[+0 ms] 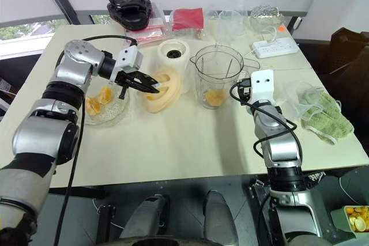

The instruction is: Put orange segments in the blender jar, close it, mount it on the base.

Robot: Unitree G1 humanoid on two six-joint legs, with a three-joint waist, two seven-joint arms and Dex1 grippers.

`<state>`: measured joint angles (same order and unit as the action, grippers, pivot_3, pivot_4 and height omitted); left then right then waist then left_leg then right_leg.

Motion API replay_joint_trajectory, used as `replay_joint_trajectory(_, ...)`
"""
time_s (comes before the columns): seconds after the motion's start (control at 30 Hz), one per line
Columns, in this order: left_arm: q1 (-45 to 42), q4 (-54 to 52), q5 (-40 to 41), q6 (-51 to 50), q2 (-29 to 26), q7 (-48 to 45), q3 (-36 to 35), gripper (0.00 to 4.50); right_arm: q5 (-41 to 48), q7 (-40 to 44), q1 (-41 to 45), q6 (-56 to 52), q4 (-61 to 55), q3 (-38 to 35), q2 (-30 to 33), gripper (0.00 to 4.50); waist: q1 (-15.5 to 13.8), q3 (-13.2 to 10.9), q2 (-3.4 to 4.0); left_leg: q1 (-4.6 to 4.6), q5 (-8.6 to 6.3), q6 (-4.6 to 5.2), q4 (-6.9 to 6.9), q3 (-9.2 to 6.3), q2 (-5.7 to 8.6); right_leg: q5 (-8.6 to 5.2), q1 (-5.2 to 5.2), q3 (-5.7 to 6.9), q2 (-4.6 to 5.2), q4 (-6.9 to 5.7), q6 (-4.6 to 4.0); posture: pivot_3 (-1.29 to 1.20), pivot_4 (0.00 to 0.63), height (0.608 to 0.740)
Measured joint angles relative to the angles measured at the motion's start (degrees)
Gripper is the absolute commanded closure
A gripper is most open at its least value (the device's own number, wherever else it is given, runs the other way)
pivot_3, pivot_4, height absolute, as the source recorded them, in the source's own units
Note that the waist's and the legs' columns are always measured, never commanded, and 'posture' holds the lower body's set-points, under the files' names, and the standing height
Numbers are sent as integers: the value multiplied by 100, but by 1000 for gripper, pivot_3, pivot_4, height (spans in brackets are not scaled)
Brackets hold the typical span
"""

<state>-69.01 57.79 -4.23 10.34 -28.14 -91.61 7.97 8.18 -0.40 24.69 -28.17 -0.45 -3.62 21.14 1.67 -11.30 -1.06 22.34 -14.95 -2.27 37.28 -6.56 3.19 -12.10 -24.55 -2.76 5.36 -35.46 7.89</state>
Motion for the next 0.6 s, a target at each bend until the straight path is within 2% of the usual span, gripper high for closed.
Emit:
replay_joint_trajectory(0.2, 33, -242, 165, -212, -168, 37, -25, 4261, -81, 58, 371, 569, 864, -109, -146, 1436, 89, 0, 0, 0, 0, 0, -2, -2, 0, 0, -1, 0, 0, -3, 0, 0, 150, 740)
replay_joint_trajectory(0.3, 31, -293, 251, -264, -275, 45, -31, 4261, -115, 60, 487, 830, 1215, -142, -220, 2226, 103, 0, 1, 0, 1, -1, -4, -2, 0, 0, -7, 0, 0, -12, 0, 0, 150, 740)
replay_joint_trajectory(0.37, 31, -323, 305, -287, -349, 45, -31, 4261, -103, 67, 497, 952, 1323, -177, -288, 3186, 101, -1, 1, 0, 1, -1, -5, -2, 0, 0, -11, 0, 0, -19, 0, 0, 150, 740)
replay_joint_trajectory(0.4, 25, -332, 327, -318, -399, 46, -31, 4261, -46, 123, 543, 1088, 1283, -212, -385, 3527, 105, 0, 4, 0, 1, -1, -4, -1, 0, 0, -13, -3, 0, -22, 0, 0, 150, 740)
replay_joint_trajectory(0.6, -526, -144, 363, -471, -773, 0, -62, 4261, -70, 49, 372, 989, 940, -301, -573, 3527, 96, -1, 3, -1, 3, -6, -1, -4, 1, -1, -17, -2, -1, -38, 0, 0, 150, 740)
